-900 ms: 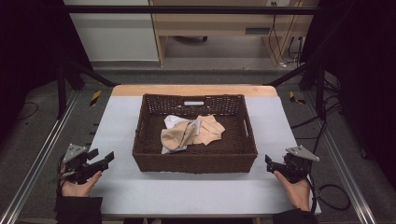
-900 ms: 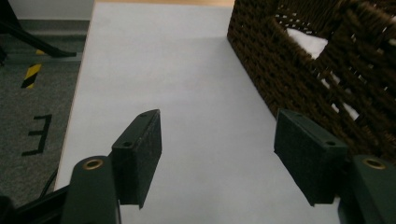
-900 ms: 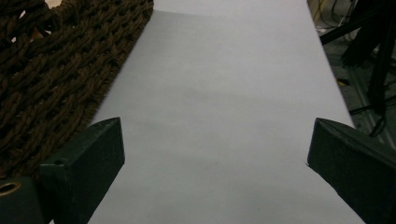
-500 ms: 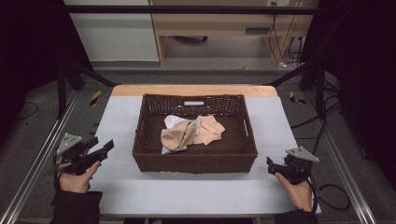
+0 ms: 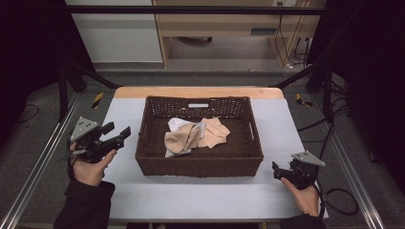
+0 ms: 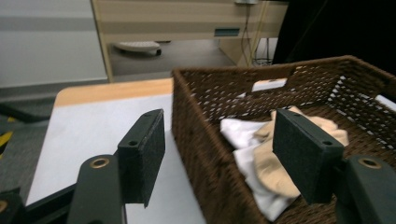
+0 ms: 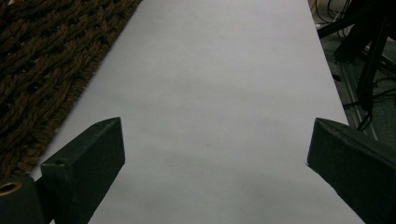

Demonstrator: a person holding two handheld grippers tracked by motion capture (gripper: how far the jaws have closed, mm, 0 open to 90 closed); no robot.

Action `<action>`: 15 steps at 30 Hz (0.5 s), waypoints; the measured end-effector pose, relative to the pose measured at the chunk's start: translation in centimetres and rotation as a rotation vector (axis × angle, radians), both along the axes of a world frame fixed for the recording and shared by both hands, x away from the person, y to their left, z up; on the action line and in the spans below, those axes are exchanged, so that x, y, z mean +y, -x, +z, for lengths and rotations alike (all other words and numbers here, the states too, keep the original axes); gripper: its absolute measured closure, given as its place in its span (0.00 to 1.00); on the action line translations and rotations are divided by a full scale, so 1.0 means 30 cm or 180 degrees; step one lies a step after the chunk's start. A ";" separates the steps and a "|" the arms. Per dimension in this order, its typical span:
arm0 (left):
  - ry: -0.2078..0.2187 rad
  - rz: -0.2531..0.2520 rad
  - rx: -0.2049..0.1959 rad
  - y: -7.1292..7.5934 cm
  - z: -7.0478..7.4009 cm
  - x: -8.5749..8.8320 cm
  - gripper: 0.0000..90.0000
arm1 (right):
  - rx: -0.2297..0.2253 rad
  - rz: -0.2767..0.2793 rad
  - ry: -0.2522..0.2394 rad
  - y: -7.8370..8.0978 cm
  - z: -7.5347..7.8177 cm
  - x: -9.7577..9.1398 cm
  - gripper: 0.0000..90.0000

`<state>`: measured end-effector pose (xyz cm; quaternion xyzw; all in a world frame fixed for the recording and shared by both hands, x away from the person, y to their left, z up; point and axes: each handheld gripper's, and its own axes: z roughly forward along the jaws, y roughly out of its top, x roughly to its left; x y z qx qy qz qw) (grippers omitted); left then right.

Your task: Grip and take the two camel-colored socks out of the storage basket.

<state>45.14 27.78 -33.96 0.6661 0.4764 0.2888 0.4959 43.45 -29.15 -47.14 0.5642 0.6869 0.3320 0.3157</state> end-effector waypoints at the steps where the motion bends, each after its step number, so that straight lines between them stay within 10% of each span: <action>1: 0.0001 -0.0014 -0.0025 -0.003 0.011 -0.012 0.38 | 0.0001 -0.0010 0.0000 0.001 0.000 0.000 0.05; 15: -0.0142 -0.0253 0.0051 -0.070 0.027 -0.181 0.39 | -0.0020 -0.0028 0.0014 -0.004 0.000 0.001 0.05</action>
